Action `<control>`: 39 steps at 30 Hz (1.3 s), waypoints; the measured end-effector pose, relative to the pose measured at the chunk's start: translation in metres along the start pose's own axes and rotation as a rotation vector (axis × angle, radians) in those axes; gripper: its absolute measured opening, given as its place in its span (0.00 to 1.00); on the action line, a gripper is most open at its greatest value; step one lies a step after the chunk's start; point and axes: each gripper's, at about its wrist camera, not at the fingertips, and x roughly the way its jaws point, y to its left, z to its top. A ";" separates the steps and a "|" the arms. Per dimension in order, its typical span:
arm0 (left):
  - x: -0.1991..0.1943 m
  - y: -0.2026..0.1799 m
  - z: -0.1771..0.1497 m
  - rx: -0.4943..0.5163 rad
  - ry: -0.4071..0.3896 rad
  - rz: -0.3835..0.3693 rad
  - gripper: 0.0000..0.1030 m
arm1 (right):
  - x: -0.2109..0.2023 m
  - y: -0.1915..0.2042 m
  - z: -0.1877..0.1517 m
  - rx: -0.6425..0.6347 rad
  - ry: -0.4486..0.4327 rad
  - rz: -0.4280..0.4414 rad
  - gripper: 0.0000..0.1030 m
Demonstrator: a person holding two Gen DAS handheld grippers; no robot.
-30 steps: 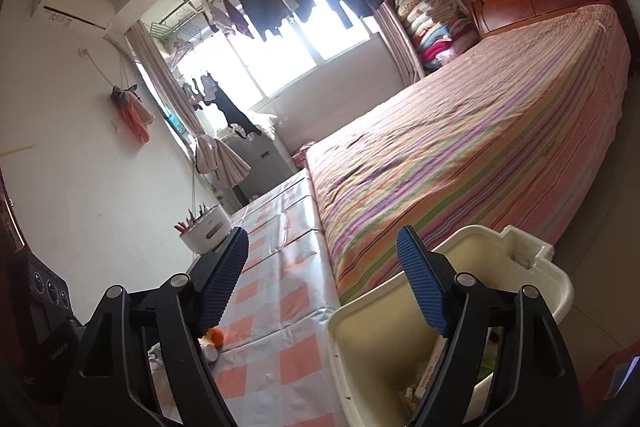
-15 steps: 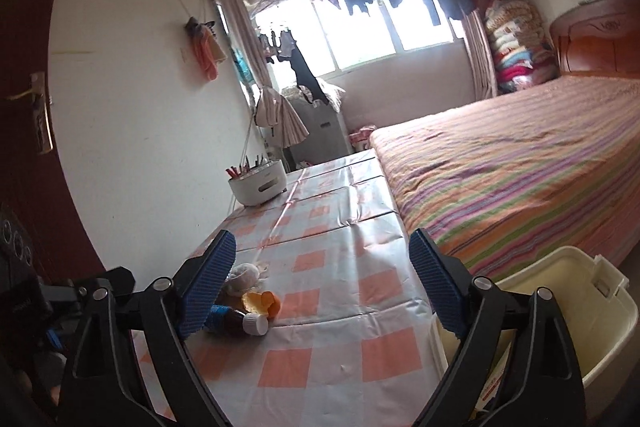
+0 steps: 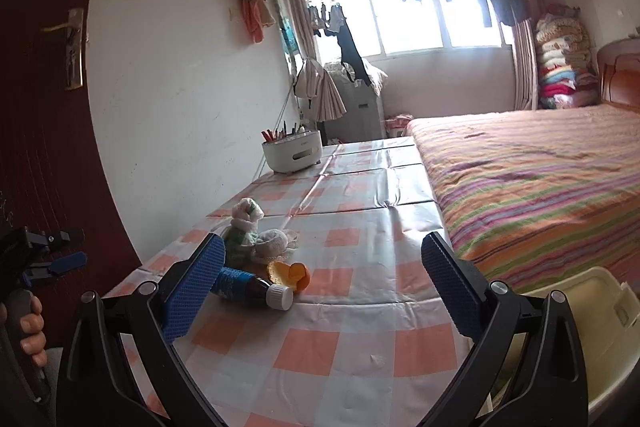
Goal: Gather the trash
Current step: 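Move both tools back over the table toward the blue bottle, then grasp the blue-labelled bottle with the right tool while the left tool grasps the white bag bundle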
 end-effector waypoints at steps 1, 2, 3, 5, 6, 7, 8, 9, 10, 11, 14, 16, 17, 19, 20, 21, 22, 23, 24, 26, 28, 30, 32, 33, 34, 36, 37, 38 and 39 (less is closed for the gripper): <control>-0.003 0.005 -0.001 -0.007 0.004 0.002 0.78 | 0.001 0.007 0.004 -0.028 0.009 0.005 0.94; -0.006 0.012 -0.003 -0.014 0.008 0.008 0.78 | 0.001 0.016 0.014 -0.054 0.026 0.016 0.94; -0.008 0.015 -0.004 -0.016 0.010 0.013 0.78 | 0.002 0.022 0.018 -0.071 0.037 0.028 0.94; -0.011 0.020 -0.003 -0.011 0.013 0.026 0.78 | 0.009 0.043 0.023 -0.141 0.072 0.067 0.94; -0.011 0.022 -0.003 -0.006 0.017 0.037 0.78 | 0.015 0.051 0.023 -0.183 0.089 0.068 0.94; -0.012 0.024 -0.002 -0.006 0.018 0.040 0.78 | 0.020 0.057 0.021 -0.218 0.107 0.076 0.94; -0.012 0.026 -0.001 -0.011 0.015 0.040 0.78 | 0.029 0.061 0.018 -0.243 0.133 0.128 0.94; -0.012 0.027 -0.001 -0.016 0.013 0.045 0.78 | 0.034 0.064 0.013 -0.251 0.156 0.192 0.94; -0.012 0.027 0.000 -0.020 0.015 0.055 0.78 | 0.039 0.065 0.011 -0.259 0.170 0.234 0.94; -0.010 0.027 0.000 -0.023 0.022 0.063 0.78 | 0.045 0.068 0.008 -0.279 0.185 0.273 0.94; -0.009 0.025 0.000 -0.023 0.032 0.072 0.78 | 0.068 0.078 -0.001 -0.357 0.280 0.407 0.94; -0.009 0.023 0.000 -0.023 0.038 0.074 0.78 | 0.076 0.086 -0.002 -0.397 0.316 0.475 0.94; -0.008 0.022 0.000 -0.026 0.040 0.073 0.78 | 0.079 0.092 -0.001 -0.426 0.315 0.482 0.94; -0.004 0.018 0.002 -0.023 0.053 0.071 0.78 | 0.083 0.101 0.000 -0.453 0.330 0.529 0.94; 0.000 0.016 0.003 -0.018 0.060 0.068 0.78 | 0.086 0.104 0.001 -0.458 0.337 0.540 0.94; 0.004 0.013 0.005 -0.011 0.067 0.065 0.78 | 0.089 0.106 0.002 -0.469 0.344 0.551 0.94; 0.009 0.009 0.009 0.004 0.075 0.059 0.78 | 0.091 0.109 0.002 -0.480 0.354 0.566 0.94; 0.014 0.006 0.011 0.022 0.082 0.051 0.78 | 0.095 0.109 0.002 -0.490 0.367 0.580 0.94; 0.021 0.002 0.015 0.049 0.093 0.041 0.78 | 0.106 0.102 0.000 -0.497 0.400 0.604 0.94; 0.037 -0.004 0.024 0.104 0.120 0.017 0.78 | 0.115 0.097 -0.006 -0.503 0.436 0.632 0.94; 0.055 -0.011 0.034 0.176 0.151 -0.029 0.78 | 0.126 0.096 -0.009 -0.511 0.467 0.647 0.94; 0.074 -0.016 0.043 0.252 0.195 -0.079 0.78 | 0.138 0.096 -0.012 -0.519 0.488 0.656 0.93; 0.089 -0.018 0.048 0.315 0.224 -0.112 0.78 | 0.147 0.096 -0.012 -0.521 0.506 0.668 0.93; 0.093 -0.017 0.048 0.329 0.224 -0.115 0.78 | 0.151 0.097 -0.011 -0.522 0.514 0.668 0.93; 0.097 -0.015 0.047 0.331 0.224 -0.116 0.78 | 0.153 0.097 -0.010 -0.525 0.524 0.668 0.93; 0.102 -0.005 0.041 0.300 0.243 -0.146 0.78 | 0.159 0.099 -0.012 -0.542 0.545 0.675 0.90; 0.104 -0.003 0.039 0.279 0.258 -0.148 0.78 | 0.165 0.100 -0.014 -0.553 0.556 0.675 0.87; 0.105 -0.002 0.037 0.266 0.278 -0.147 0.78 | 0.172 0.102 -0.017 -0.562 0.578 0.677 0.83; 0.106 -0.003 0.036 0.270 0.288 -0.164 0.78 | 0.175 0.103 -0.018 -0.567 0.589 0.674 0.81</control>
